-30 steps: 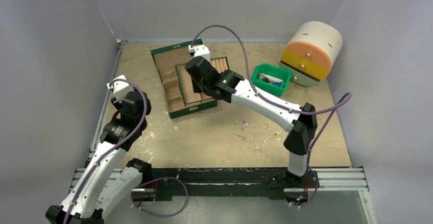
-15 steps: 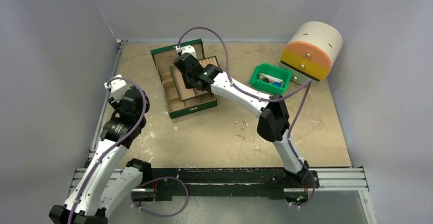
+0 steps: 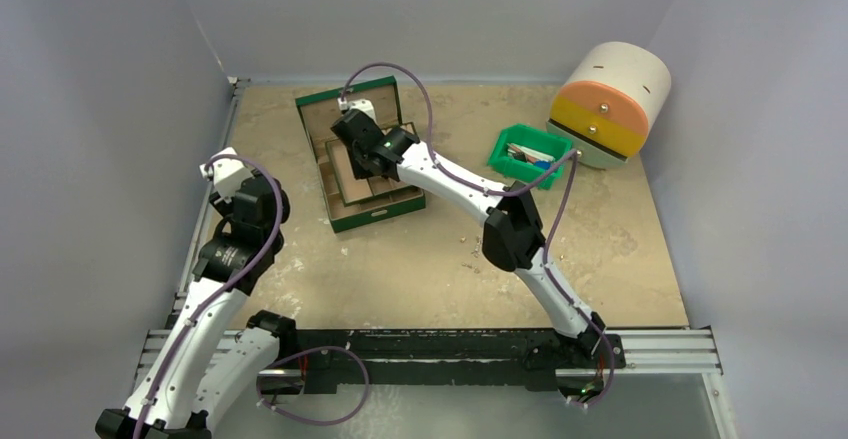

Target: Organize the mixed jewelry

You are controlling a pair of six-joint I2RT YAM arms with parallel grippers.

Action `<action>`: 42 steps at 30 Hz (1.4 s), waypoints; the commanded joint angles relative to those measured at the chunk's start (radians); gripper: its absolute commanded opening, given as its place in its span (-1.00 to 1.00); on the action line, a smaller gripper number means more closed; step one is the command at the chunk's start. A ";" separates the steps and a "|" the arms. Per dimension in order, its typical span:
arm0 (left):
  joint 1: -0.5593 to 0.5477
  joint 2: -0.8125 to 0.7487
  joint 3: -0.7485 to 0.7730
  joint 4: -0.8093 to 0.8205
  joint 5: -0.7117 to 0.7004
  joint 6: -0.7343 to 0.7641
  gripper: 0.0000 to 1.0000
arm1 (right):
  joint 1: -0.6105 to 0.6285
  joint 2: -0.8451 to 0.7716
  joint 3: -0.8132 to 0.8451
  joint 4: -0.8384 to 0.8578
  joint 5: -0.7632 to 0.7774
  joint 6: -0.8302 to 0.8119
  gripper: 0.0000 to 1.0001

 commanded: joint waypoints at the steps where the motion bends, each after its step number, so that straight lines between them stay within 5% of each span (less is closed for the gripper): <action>1: 0.006 -0.014 0.039 0.037 0.009 -0.010 0.01 | -0.007 -0.003 0.067 -0.022 -0.031 0.047 -1.00; 42: 0.006 -0.047 0.032 0.043 0.043 -0.007 0.01 | 0.009 0.099 0.095 0.009 -0.144 0.198 -0.97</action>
